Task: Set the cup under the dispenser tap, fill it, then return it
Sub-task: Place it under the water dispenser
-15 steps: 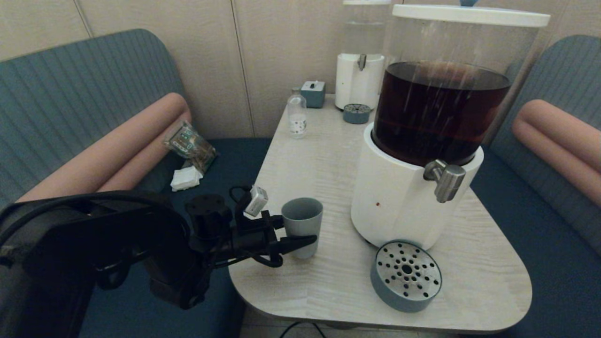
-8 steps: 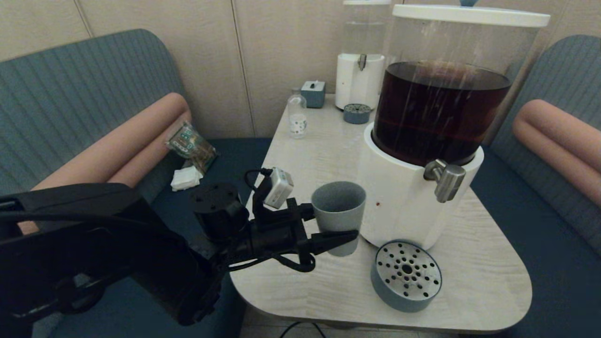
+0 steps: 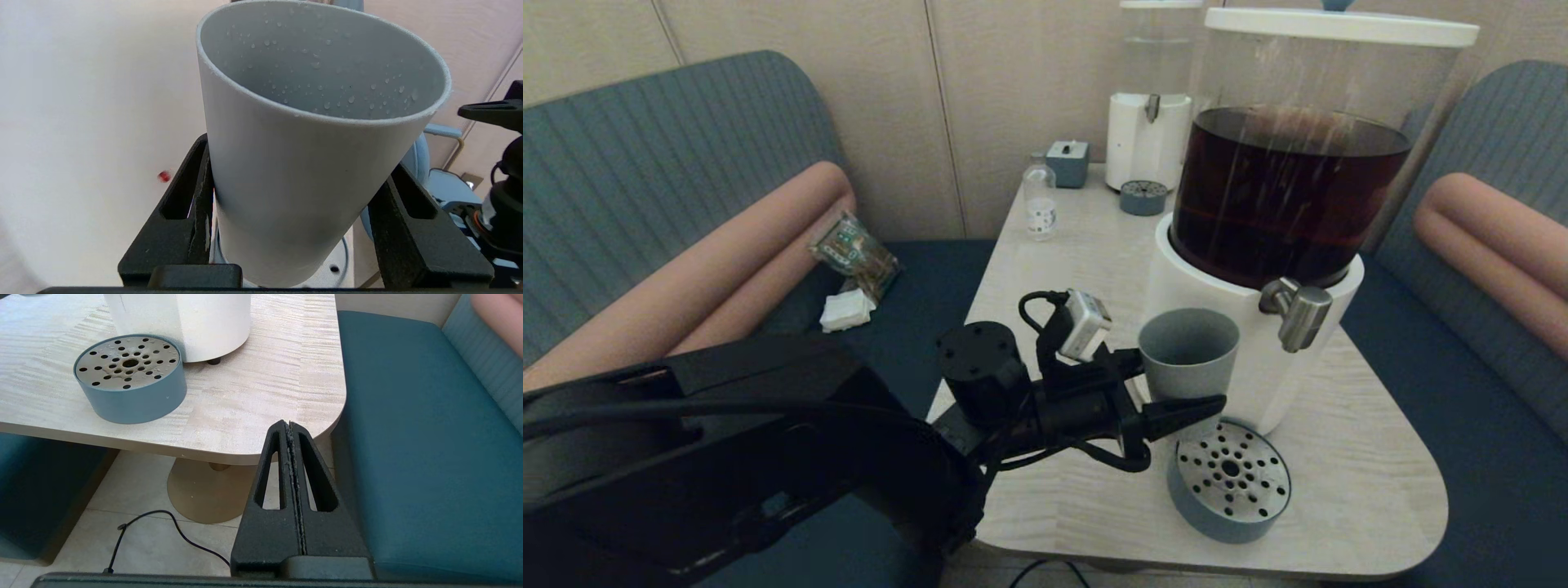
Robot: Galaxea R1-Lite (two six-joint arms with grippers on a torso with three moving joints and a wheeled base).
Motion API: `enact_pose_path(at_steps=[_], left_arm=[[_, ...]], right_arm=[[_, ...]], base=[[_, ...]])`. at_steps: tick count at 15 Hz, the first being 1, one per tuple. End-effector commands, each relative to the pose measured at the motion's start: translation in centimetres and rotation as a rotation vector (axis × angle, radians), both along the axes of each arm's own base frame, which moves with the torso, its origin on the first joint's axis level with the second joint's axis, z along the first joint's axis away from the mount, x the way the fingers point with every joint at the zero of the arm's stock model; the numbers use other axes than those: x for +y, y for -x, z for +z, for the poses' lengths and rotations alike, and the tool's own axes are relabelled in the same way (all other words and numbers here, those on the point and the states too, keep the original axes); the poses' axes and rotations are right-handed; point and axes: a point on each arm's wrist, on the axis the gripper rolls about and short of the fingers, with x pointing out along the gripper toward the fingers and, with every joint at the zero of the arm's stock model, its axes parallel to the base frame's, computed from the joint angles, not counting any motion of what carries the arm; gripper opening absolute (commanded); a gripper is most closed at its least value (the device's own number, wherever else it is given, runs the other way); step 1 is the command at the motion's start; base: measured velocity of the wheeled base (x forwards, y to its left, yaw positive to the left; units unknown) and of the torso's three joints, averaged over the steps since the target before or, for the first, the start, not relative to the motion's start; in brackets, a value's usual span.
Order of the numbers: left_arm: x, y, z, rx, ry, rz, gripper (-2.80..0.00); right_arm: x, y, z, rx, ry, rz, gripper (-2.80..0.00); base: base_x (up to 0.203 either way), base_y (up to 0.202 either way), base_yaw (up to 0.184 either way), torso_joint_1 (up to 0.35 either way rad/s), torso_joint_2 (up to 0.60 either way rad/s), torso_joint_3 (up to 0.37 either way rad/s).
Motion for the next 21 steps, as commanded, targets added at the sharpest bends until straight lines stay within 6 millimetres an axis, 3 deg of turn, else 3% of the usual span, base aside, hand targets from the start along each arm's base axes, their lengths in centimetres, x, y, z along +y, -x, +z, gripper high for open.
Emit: enact_pose_path(at_steps=[1,10,21], left_arm=[[-1.2,-0.5,-1.3,0.002,-0.002,-0.019,-2.8],[-5.7,-1.4,-5.6,0.026,-0.004,-0.07,-2.8],[-6.4,-1.9,-7.5,0.044,-0.018,-0.072,-2.8]], right_arm=[[0.0,0.0,0.0,-0.003,0.0,0.001,-2.8],[0.0,0.0,0.0,-0.001,0.0,0.0,-2.8],[0.0,0.0,0.0,-0.001,0.0,0.001,-2.8]], base=[[0.0,0.0,0.0,0.0,0.0,0.0],[0.0,0.0,0.0,0.0,0.0,0.0],[0.0,0.0,0.0,0.0,0.0,0.0]])
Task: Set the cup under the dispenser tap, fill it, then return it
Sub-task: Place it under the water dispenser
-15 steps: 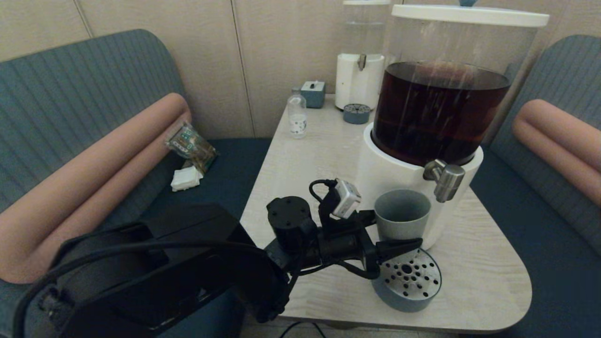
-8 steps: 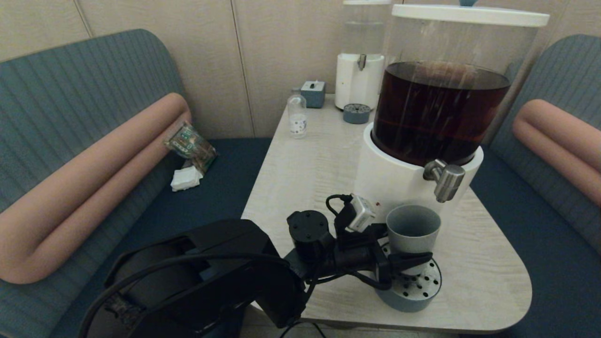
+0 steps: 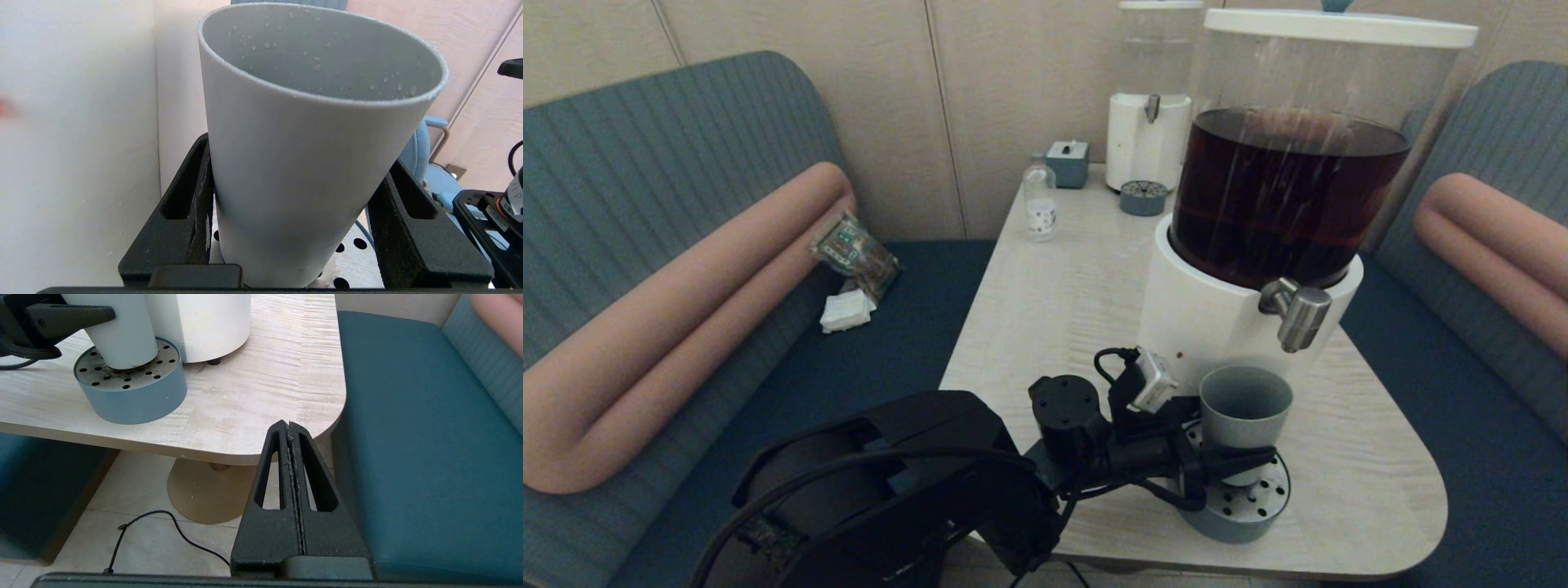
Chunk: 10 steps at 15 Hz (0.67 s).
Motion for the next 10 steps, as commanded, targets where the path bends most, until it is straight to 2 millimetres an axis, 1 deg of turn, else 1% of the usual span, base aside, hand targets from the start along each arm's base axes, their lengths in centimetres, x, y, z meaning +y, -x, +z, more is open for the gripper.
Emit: enact_pose_path(at_steps=[1,6,7,10], left_arm=[[-0.15,-0.08,-0.35,0.001,0.0,-0.004,-2.8],[-0.26,0.01,-0.35,-0.003,0.001,-0.006,-2.8],[-0.27,0.02,-0.35,-0.003,0.001,-0.007,0.0],[-0.45,0.21,-0.35,-0.002,0.001,-0.012,0.0]], right_arm=[[0.0,0.01,-0.01,-0.002,0.0,0.0,-2.8],[0.0,0.0,-0.05,0.0,0.0,0.001,-2.8],[0.0,0.01,-0.01,-0.002,0.0,0.001,-2.8],[0.0,0.0,-0.05,0.0,0.0,0.003,-2.8]], base=[[0.0,0.0,0.0,0.0,0.0,0.0],[0.0,0.0,0.0,0.0,0.0,0.0],[0.0,0.0,0.0,0.0,0.0,0.0],[0.0,0.0,0.0,0.0,0.0,0.0]])
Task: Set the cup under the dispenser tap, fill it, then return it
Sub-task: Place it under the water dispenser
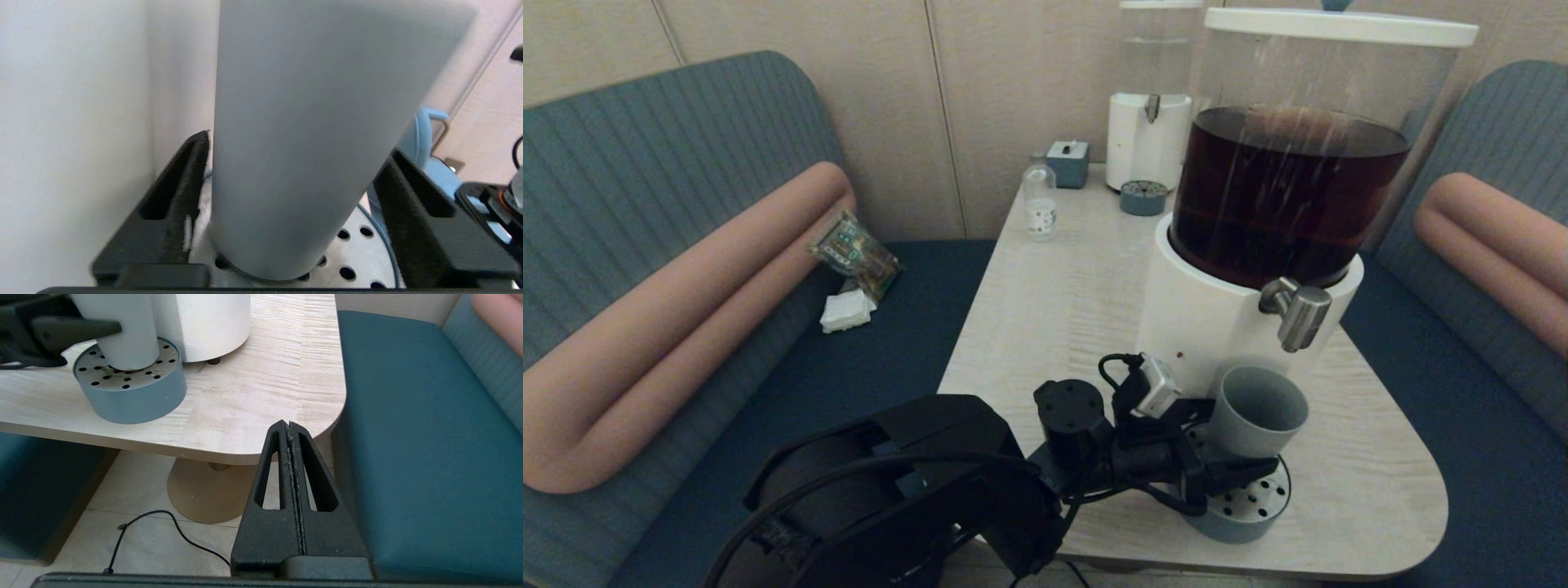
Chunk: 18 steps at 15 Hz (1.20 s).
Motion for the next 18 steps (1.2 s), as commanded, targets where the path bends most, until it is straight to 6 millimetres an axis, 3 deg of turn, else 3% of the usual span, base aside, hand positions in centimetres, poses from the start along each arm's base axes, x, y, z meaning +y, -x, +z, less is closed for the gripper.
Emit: enact_pose_path(at_steps=[1,18], left_arm=[[-0.2,0.2,0.2,-0.008,0.009,-0.01,0.0],[1.9,1.7,1.6,0.019,-0.025,0.02,0.0]], right_arm=[[0.0,0.0,0.0,-0.002,0.0,0.001,-2.8],[0.0,0.0,0.0,-0.002,0.0,0.0,-2.8]], base=[[0.0,0.0,0.0,0.0,0.0,0.0],[0.0,0.0,0.0,0.0,0.0,0.0]])
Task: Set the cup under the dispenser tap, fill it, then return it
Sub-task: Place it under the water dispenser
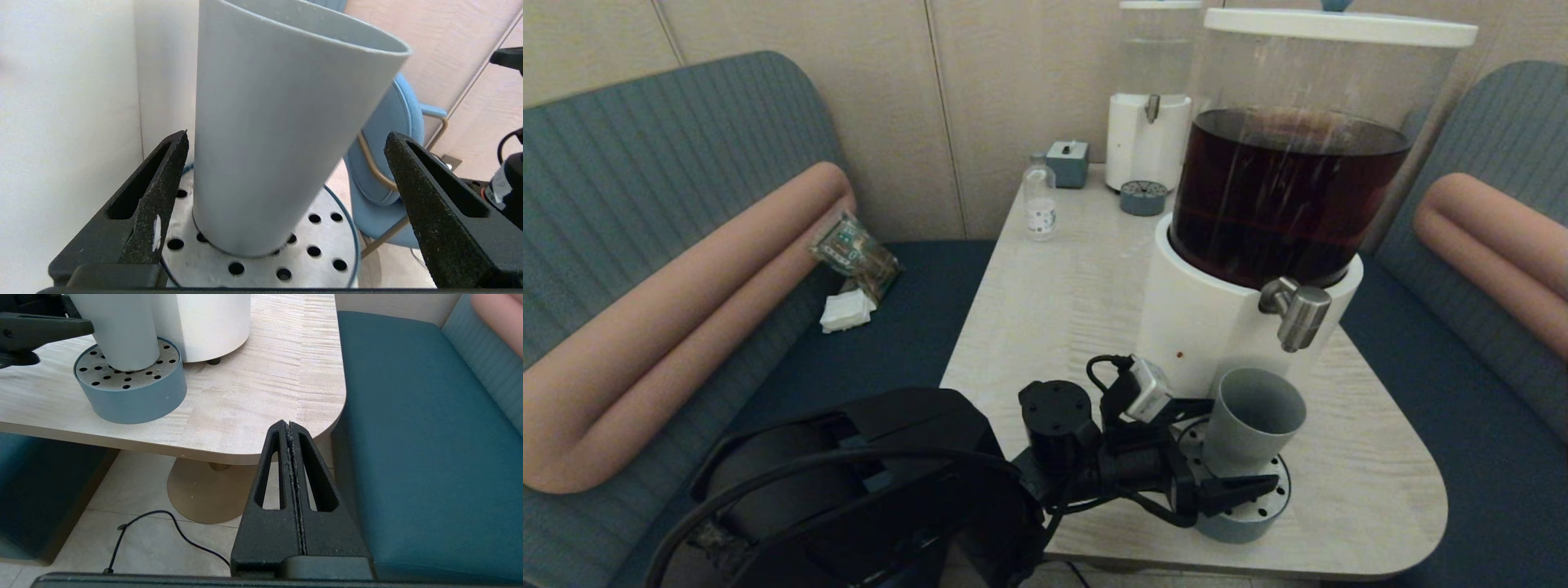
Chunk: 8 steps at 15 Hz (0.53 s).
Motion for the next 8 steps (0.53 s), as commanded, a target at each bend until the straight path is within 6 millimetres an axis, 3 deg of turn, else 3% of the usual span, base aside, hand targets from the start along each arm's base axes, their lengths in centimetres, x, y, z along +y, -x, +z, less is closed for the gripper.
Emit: enact_pose_path(at_steps=[1,8], left_arm=[[0.4,0.1,0.5,-0.005,0.005,0.0,0.0],[2.9,0.1,1.4,0.007,-0.015,0.046,0.0]], right_arm=[[0.0,0.0,0.0,-0.001,0.0,0.001,-2.8],[0.0,0.0,0.0,-0.001,0.0,0.001,-2.8]], base=[[0.0,0.0,0.0,0.0,0.0,0.0],[0.0,0.0,0.0,0.0,0.0,0.0]])
